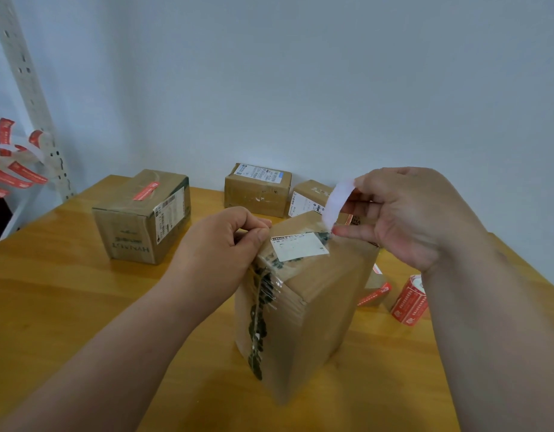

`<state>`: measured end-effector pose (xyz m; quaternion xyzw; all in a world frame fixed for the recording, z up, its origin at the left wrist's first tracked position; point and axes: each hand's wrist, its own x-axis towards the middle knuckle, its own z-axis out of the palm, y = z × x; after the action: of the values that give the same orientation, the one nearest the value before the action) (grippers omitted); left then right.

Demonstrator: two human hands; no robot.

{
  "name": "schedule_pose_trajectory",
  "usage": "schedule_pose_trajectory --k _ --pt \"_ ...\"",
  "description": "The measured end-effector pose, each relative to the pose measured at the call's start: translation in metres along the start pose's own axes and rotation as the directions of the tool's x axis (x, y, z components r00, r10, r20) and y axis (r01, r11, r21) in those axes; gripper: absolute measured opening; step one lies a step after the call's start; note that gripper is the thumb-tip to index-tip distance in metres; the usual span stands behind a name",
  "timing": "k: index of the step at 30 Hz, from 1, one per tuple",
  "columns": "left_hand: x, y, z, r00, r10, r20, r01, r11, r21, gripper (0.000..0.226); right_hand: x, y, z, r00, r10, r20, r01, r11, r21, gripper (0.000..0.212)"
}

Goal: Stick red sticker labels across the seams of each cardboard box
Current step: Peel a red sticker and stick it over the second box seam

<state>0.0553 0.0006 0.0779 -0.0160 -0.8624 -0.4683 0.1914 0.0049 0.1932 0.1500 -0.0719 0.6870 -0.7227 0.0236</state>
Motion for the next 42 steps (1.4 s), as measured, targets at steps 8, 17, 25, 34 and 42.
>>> schedule_pose_trajectory --k 8,17,25,34,42 --pt "-0.002 0.007 -0.005 0.999 -0.037 0.021 0.036 0.998 0.057 0.030 0.009 0.011 -0.018 0.990 -0.022 -0.143 0.054 0.973 0.224 0.013" --pt "-0.006 0.044 -0.010 0.931 -0.193 0.308 0.004 0.852 0.523 0.093 0.009 0.042 -0.015 0.953 0.033 -0.301 0.129 0.855 0.502 0.027" --pt "0.001 0.036 -0.018 0.896 -0.265 0.356 0.047 0.855 0.516 0.101 0.005 0.042 -0.009 0.943 0.053 -0.328 0.132 0.846 0.517 0.024" --pt "-0.006 0.014 -0.016 0.891 -0.082 0.447 -0.051 0.959 0.278 0.117 0.002 0.049 -0.017 0.904 0.079 -0.420 0.171 0.834 0.524 0.022" --pt "-0.047 -0.039 0.015 0.932 -0.013 0.363 0.137 0.938 -0.319 0.148 0.000 0.053 -0.013 0.886 0.114 -0.450 0.163 0.832 0.531 0.021"
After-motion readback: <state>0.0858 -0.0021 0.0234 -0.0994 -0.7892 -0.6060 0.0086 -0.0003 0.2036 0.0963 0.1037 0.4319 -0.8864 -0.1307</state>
